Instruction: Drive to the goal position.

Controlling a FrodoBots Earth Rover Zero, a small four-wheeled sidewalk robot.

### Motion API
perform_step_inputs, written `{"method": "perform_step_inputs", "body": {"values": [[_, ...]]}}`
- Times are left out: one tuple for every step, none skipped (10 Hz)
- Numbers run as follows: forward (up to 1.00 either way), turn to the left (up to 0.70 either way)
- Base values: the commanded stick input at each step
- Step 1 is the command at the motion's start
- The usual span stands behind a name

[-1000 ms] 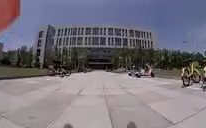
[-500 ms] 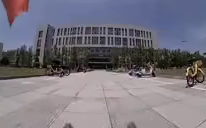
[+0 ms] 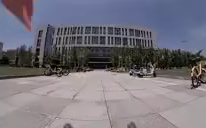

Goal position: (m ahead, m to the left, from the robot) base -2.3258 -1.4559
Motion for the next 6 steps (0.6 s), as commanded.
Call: {"method": "perform_step_inputs", "body": {"values": [[0.31, -0.32], [0.11, -0.41], [0.0, -0.45], [0.0, -0.45], [0.0, -0.45], [0.0, -0.45]]}}
